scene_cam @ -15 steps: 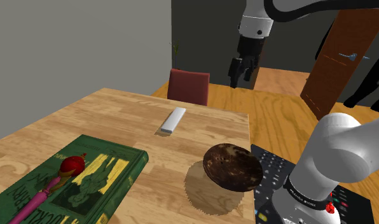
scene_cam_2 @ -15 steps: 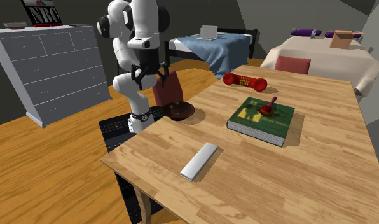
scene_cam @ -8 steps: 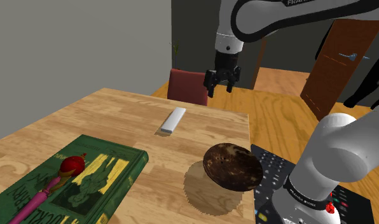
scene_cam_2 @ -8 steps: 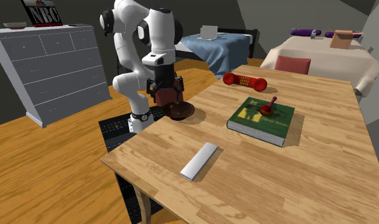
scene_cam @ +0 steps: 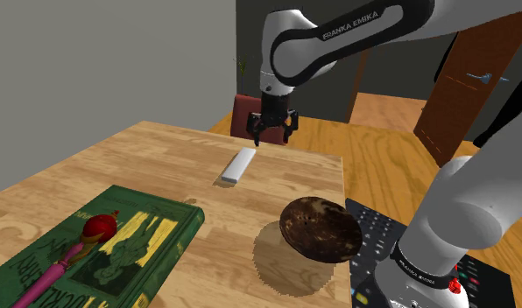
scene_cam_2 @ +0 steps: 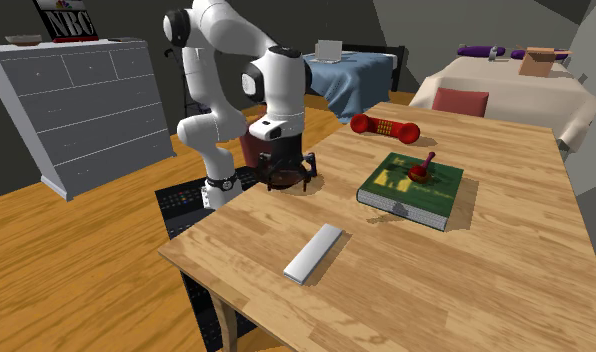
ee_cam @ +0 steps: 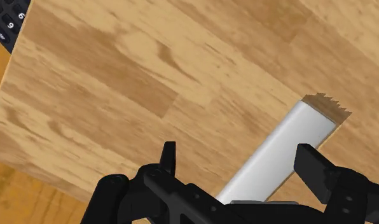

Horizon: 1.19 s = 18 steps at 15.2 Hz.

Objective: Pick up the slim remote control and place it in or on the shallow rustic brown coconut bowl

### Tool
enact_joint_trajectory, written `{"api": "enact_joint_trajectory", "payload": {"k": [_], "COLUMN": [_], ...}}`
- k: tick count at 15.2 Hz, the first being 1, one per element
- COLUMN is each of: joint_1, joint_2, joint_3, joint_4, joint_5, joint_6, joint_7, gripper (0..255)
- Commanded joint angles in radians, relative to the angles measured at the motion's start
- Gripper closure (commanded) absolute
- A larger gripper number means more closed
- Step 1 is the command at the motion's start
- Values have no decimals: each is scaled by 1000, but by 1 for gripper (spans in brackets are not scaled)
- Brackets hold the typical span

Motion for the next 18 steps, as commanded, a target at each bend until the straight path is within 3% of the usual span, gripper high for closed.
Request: {"api": "enact_joint_trajectory", "payload": {"k": [1, 10, 18], "joint_1": [-8, -22, -17], "joint_2": [78, 443, 510], "joint_3": [18, 26, 21], "joint_4": [44, 288, 260], "joint_5": [-1, -41, -55], "joint_6": [32, 141, 234], "joint_7": [82, 398, 416], "gripper": [0, 0, 0]}}
